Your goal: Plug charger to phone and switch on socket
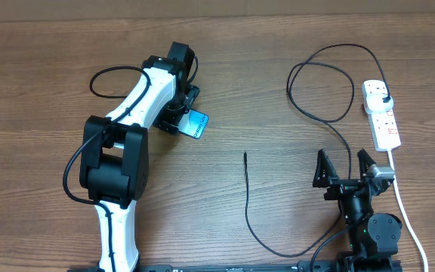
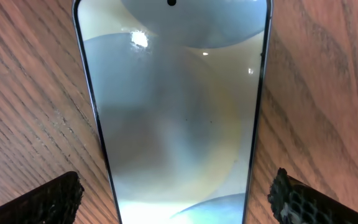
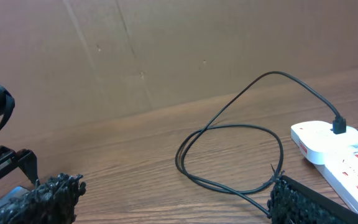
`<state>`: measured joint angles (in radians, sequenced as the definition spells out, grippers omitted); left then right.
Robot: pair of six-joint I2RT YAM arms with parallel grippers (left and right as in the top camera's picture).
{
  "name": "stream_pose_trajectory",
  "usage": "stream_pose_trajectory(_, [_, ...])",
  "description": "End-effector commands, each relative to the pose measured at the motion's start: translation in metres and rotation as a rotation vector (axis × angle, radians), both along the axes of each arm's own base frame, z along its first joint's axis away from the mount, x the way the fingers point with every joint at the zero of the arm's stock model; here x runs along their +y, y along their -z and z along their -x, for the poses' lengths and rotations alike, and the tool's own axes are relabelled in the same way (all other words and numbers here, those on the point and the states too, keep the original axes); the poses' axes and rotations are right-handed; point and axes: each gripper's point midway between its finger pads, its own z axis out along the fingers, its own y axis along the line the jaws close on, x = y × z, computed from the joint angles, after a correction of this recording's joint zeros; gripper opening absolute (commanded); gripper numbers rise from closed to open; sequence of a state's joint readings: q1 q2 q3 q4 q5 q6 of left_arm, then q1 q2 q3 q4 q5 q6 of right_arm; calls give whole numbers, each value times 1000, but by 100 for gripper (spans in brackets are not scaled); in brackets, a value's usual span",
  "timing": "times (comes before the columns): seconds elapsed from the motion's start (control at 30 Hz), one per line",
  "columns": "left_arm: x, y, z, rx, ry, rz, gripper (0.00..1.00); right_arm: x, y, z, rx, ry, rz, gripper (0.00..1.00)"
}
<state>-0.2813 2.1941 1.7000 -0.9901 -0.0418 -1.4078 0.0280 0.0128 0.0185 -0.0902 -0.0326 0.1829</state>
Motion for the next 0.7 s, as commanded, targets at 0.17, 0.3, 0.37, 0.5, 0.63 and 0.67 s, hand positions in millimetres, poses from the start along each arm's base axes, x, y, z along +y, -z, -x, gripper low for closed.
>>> stream_pose_trajectory(0.17, [5, 7, 1, 5, -16, -27, 100, -1, 2, 0, -4, 7, -6, 100])
stream_pose_trajectory(0.3, [6, 10, 4, 11, -16, -34, 100, -1, 1, 0, -5, 7, -6, 100])
stream_pose_trajectory(0.37, [7, 13, 5, 12, -16, -35, 100, -1, 1, 0, -5, 7, -6, 100])
stream_pose_trajectory(0.5, [7, 14, 4, 8, -16, -36, 100, -1, 1, 0, -5, 7, -6, 100])
stream_pose_trajectory(0.63, [8, 14, 4, 7, -16, -40, 100, -1, 1, 0, -5, 7, -6, 100])
stream_pose_trajectory(0.67, [8, 14, 4, 7, -17, -40, 100, -1, 1, 0, -5, 7, -6, 100])
